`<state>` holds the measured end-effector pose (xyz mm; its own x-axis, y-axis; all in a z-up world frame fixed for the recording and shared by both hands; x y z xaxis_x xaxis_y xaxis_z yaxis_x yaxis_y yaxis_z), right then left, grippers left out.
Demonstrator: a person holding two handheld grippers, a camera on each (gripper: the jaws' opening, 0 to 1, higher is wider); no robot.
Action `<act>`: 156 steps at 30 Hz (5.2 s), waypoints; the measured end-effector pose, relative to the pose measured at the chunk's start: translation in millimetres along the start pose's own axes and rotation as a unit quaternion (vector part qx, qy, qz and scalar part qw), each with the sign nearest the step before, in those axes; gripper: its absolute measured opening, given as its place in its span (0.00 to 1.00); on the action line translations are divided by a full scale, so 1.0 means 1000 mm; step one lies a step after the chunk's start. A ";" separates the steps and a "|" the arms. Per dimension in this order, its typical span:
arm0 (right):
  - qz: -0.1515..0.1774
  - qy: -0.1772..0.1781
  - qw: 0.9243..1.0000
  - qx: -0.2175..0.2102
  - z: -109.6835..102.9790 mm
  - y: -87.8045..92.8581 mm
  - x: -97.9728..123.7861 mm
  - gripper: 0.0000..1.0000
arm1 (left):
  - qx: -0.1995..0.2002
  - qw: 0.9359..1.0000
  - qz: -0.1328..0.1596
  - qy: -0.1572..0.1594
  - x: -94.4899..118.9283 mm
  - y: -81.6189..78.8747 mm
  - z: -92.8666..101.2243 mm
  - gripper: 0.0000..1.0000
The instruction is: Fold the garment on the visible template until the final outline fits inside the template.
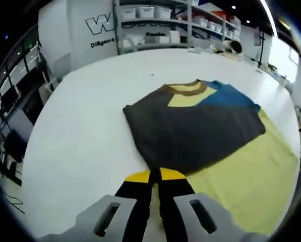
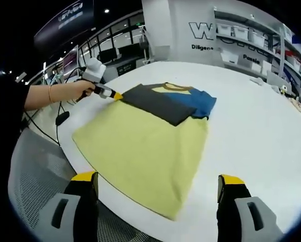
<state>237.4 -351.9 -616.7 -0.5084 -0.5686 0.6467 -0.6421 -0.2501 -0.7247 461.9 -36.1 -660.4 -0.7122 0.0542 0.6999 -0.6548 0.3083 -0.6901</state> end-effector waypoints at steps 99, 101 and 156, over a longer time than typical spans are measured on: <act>-0.091 0.013 0.993 -0.074 0.010 0.053 -0.018 0.30 | 0.049 0.985 -0.148 0.079 0.168 0.168 0.041 0.21; -0.093 0.013 0.992 -0.085 0.012 0.055 -0.017 0.18 | 0.048 0.985 -0.148 0.068 0.167 0.169 0.039 0.17; -0.221 0.004 0.973 -0.068 -0.002 0.082 0.004 0.00 | -0.067 0.966 -0.213 0.133 0.195 0.198 0.062 0.03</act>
<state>181.6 -373.5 -673.6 -0.1692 -0.4233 0.8901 -0.8688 -0.3624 -0.3375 177.8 -23.6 -672.4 -0.2832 0.1328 0.9498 -0.8225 0.4757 -0.3118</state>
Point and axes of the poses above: the point that each gripper's makers call its tool centre point, and the gripper's own axes: x roughly backward along the fingers, z roughly to its right, y roughly out of its underside, the point moved 1 cm from there along x, roughly backward along the fingers, and after that the axes turned 10 degrees about -y, right-handed, at the moved point
